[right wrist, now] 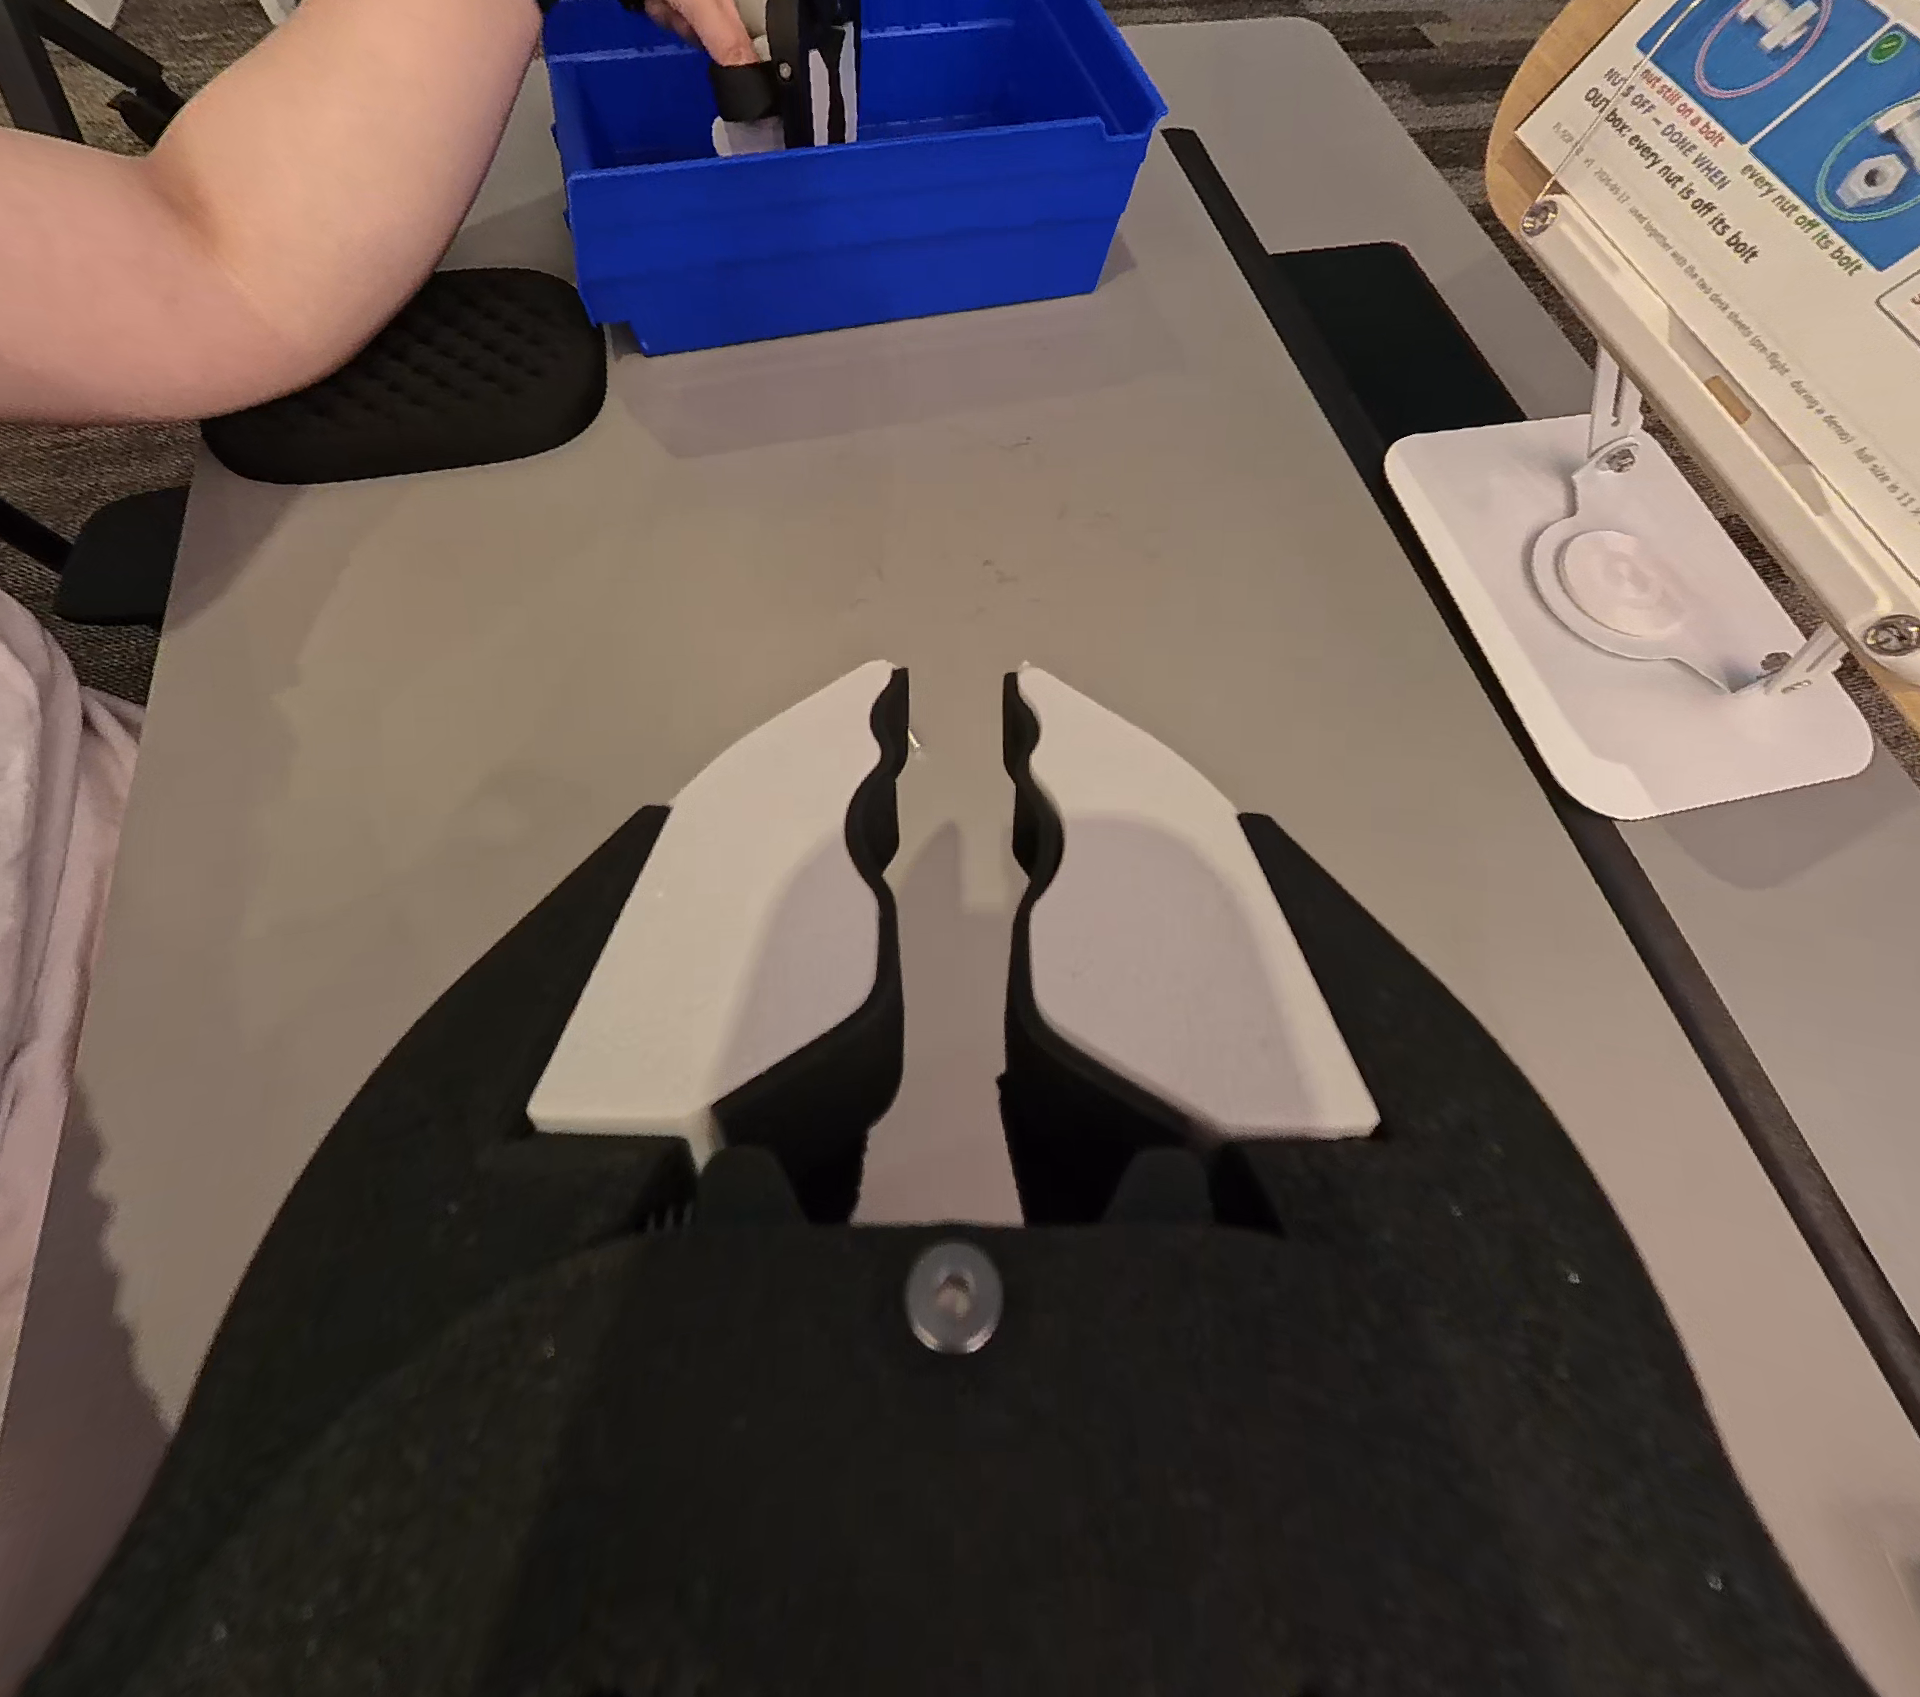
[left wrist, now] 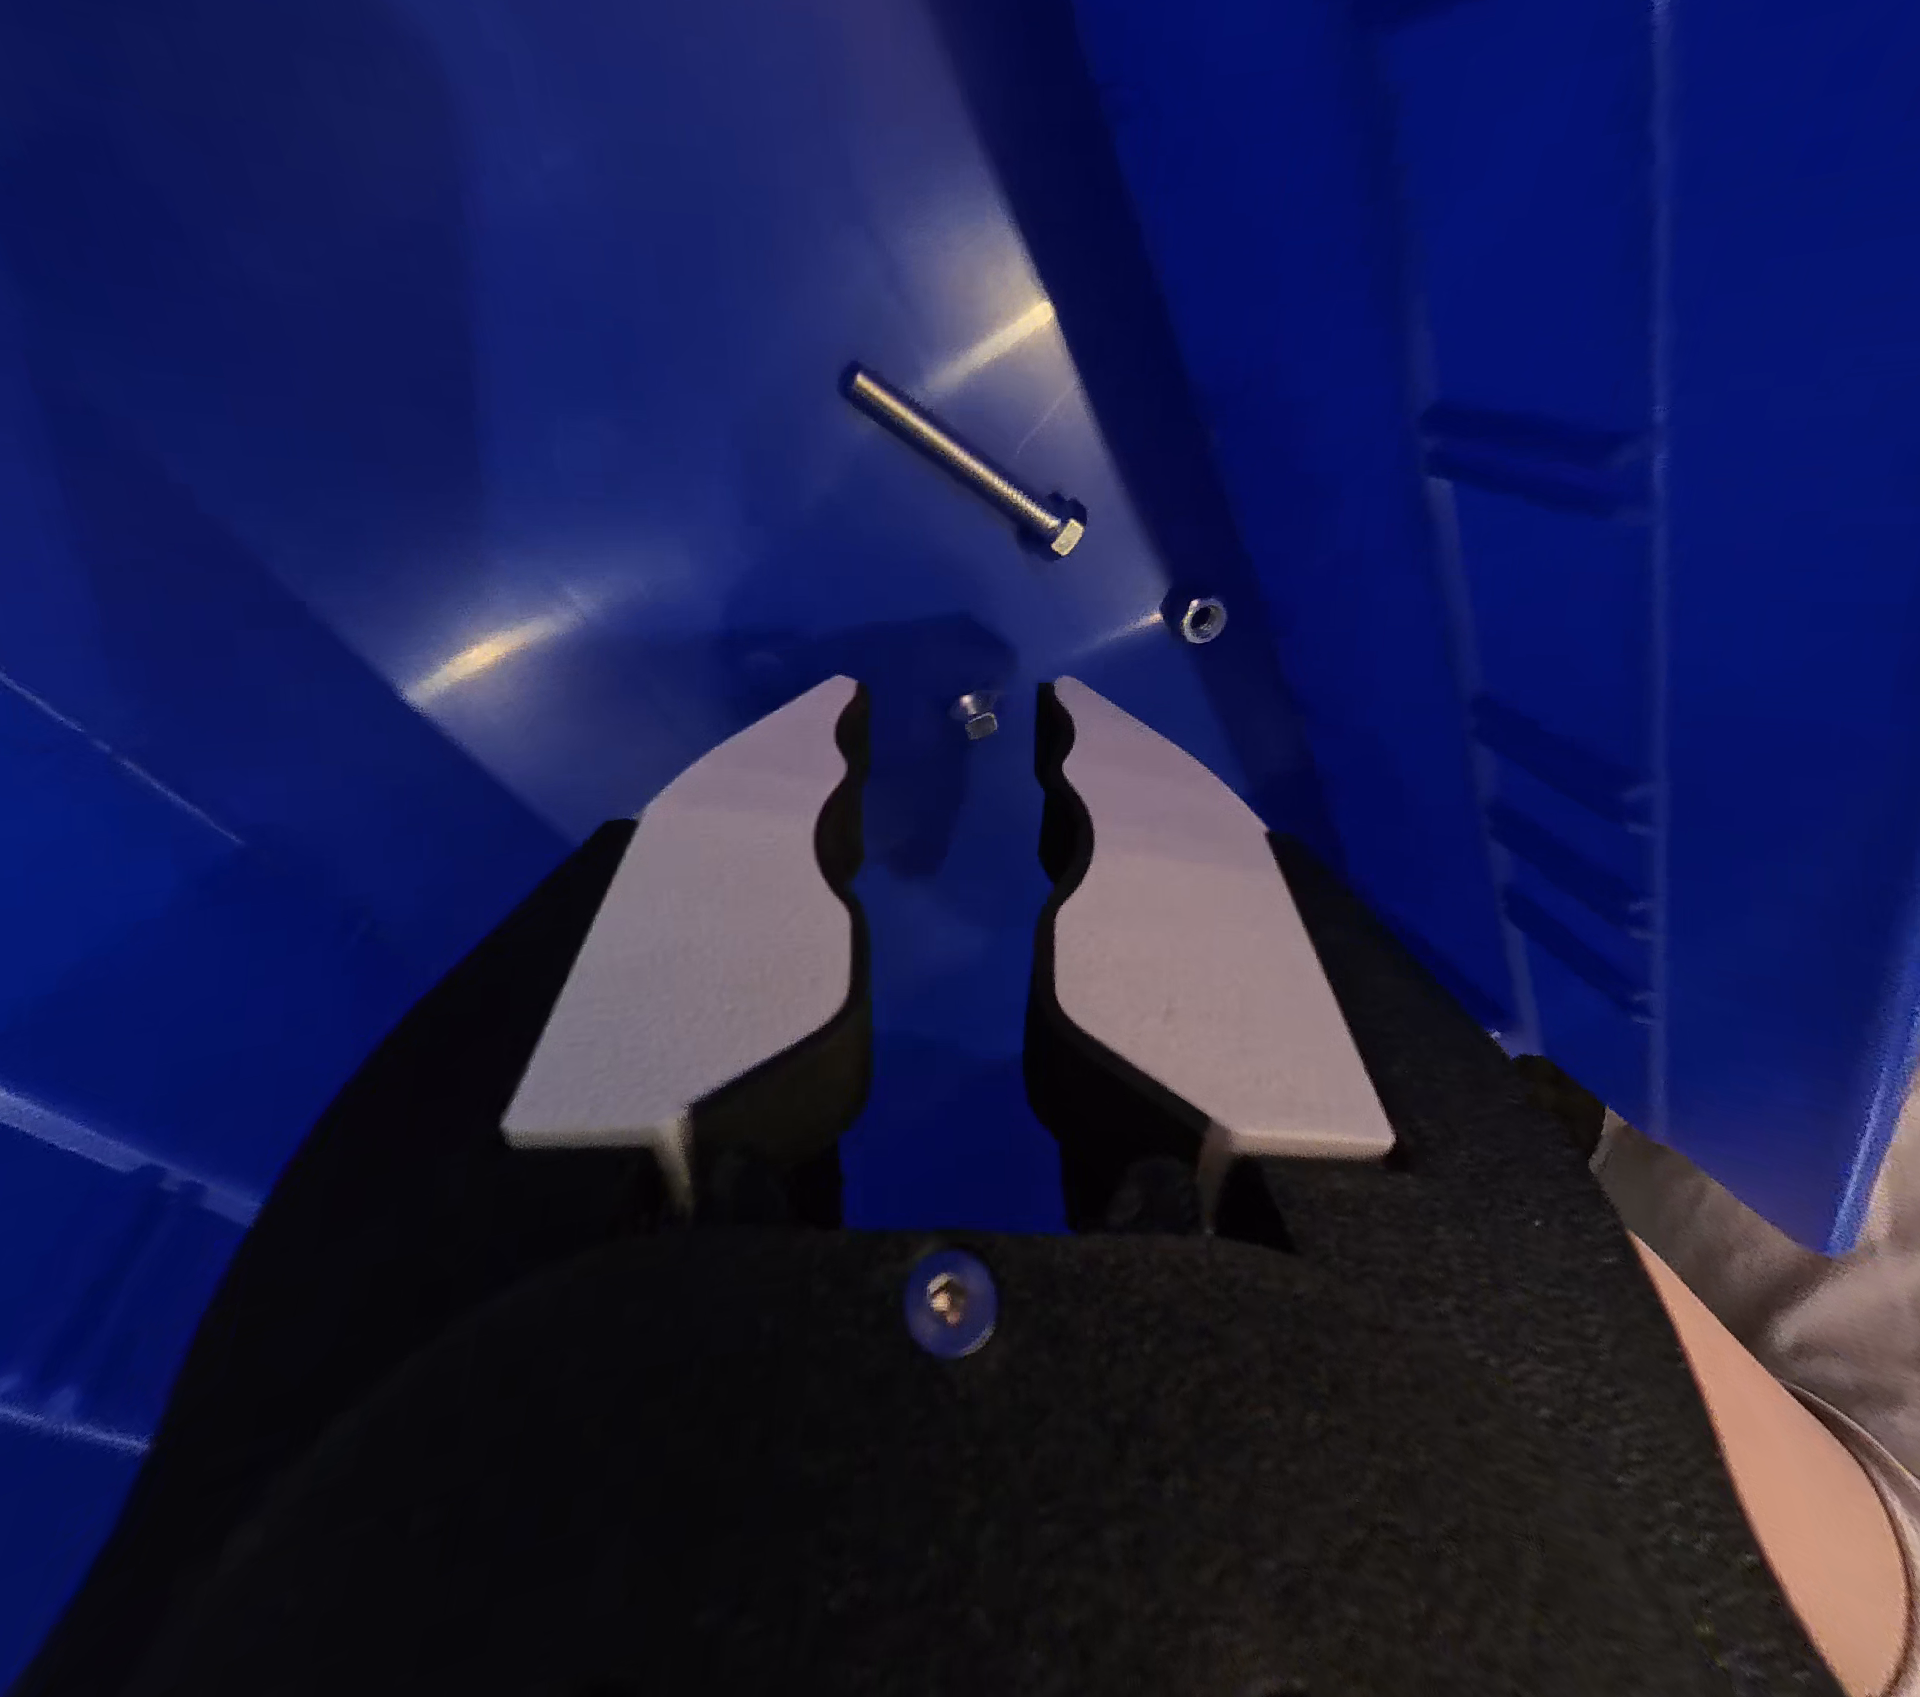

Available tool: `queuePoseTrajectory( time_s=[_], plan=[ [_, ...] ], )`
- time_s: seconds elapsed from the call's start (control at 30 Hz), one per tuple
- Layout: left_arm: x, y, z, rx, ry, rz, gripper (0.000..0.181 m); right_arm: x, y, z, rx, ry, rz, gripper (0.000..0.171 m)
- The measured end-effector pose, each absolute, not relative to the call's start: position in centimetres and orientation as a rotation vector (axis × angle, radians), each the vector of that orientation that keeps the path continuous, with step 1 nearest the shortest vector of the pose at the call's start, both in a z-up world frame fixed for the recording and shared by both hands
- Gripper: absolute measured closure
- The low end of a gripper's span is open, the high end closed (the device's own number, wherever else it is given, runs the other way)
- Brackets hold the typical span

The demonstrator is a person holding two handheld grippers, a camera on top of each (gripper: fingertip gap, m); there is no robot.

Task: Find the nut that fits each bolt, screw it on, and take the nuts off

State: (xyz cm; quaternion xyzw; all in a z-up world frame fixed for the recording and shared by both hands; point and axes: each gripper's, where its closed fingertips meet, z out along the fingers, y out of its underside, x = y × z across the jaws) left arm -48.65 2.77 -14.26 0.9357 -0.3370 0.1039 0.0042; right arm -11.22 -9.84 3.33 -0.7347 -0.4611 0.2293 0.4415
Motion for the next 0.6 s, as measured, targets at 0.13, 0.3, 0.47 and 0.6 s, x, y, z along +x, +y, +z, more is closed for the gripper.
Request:
queuePoseTrajectory(
  time_s=[0.13, 0.3, 0.47, 0.6],
  plan=[
    [-48.78, 2.73, -14.37, 2.927, -1.03, 0.307, 0.157, -10.93, -9.78, 3.21, -1.832, -1.147, 0.554, 0.155],
    [-48.46, 2.27, -14.56, 2.906, -0.958, 0.363, 0.156, -10.78, -9.85, 3.3, -1.829, -1.149, 0.545, 0.155],
    [-48.71, 2.1, -14.75, 2.896, -0.929, 0.354, 0.155, -10.72, -9.9, 3.21, -1.831, -1.155, 0.544, 0.155],
    [-48.64, 2.04, -14.77, 2.894, -0.918, 0.358, 0.156, -10.63, -9.76, 2.9, -1.843, -1.156, 0.536, 0.154]
  ],
)
